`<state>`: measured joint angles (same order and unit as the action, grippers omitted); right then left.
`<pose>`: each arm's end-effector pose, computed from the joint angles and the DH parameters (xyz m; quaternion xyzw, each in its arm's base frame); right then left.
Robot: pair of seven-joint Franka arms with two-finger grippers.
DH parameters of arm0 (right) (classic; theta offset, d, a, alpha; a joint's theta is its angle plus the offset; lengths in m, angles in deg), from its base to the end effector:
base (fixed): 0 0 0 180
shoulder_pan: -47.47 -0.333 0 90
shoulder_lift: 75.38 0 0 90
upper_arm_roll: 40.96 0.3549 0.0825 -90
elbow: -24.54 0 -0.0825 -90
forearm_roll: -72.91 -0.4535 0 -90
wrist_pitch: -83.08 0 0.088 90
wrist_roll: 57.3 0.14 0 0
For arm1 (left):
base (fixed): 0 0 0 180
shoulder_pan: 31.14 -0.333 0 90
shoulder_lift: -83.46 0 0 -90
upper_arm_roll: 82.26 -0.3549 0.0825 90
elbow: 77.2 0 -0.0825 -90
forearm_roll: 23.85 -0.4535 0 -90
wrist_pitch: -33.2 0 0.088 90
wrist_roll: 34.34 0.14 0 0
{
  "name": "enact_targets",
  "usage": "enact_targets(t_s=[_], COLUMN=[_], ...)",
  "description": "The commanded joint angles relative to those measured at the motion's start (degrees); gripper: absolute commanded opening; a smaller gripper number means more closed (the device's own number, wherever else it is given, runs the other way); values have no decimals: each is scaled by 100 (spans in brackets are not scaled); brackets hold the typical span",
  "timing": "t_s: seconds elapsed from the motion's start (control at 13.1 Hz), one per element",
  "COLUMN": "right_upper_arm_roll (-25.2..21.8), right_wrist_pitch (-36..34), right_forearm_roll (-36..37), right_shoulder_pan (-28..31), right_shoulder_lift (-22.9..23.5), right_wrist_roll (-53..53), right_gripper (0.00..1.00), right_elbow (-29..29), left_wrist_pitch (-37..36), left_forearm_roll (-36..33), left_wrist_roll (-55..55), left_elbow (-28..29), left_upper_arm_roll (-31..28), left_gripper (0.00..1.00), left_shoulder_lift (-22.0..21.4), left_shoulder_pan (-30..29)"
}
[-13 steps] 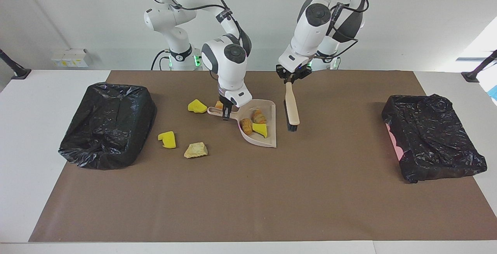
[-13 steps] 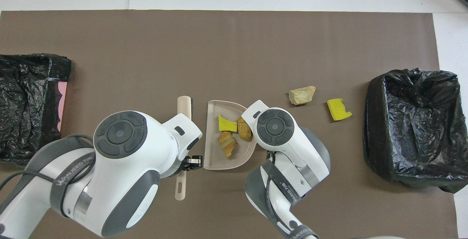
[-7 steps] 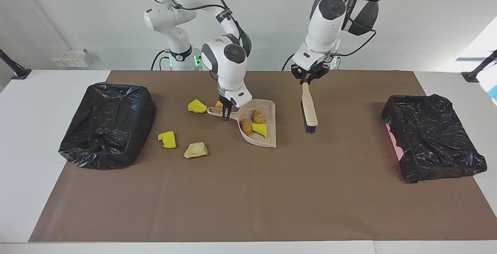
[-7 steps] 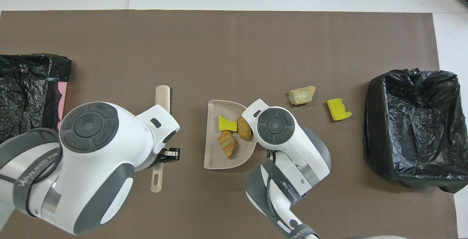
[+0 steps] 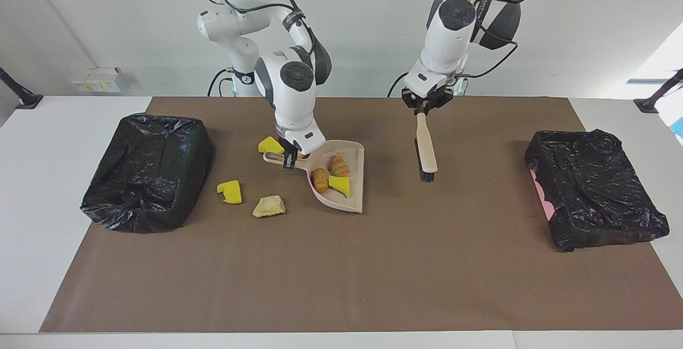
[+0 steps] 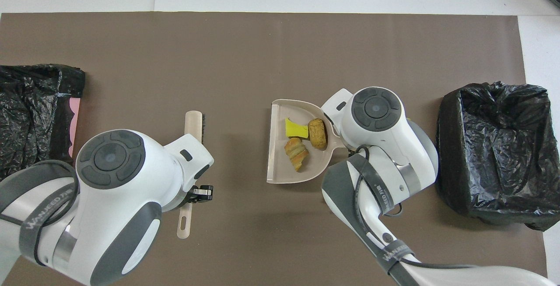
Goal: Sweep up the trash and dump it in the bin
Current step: 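Carry the dustpan with the right gripper over the bin nearest it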
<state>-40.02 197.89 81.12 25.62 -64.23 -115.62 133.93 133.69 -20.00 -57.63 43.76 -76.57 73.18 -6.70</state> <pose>0.6100 0.2420 0.3585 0.7354 0.6730 -0.0663 0.0437 0.4565 -0.2760 0.4602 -0.9945 0.0488 0.0902 0.0189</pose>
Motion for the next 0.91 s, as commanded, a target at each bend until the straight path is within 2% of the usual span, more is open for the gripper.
enact_targets(t_s=[0.0, 0.15, 0.38, 0.69, 0.84], right_upper_arm_roll=[64, 64, 55, 3, -6], right_wrist_pitch=[-274, -388, -686, -775, -810], right_forearm_roll=[-13, -153, -206, -197, -180], right_shoulder_pan=[364, 698, 1234, 1928, 2289], right_shoulder_lift=[-69, -113, -113, -192, -201], right_wrist_roll=[-504, -942, -1611, -2201, -2490], right_gripper=[0, 0, 0, 0, 0], right_elbow=[-233, -312, -567, -699, -848], left_wrist_pitch=[67, 67, 487, 1918, 2035], left_forearm_roll=[45, 325, 502, 511, 529], left_wrist_roll=[-70, -166, -1025, -1985, -1995], left_elbow=[516, 560, 674, 1166, 1175], left_upper_arm_roll=[28, 28, 28, 28, 37], left_gripper=[0, 0, 0, 0, 0], left_shoulder_lift=[-510, -502, -441, 95, 323], left_shoulder_pan=[148, 394, 903, 1783, 2011])
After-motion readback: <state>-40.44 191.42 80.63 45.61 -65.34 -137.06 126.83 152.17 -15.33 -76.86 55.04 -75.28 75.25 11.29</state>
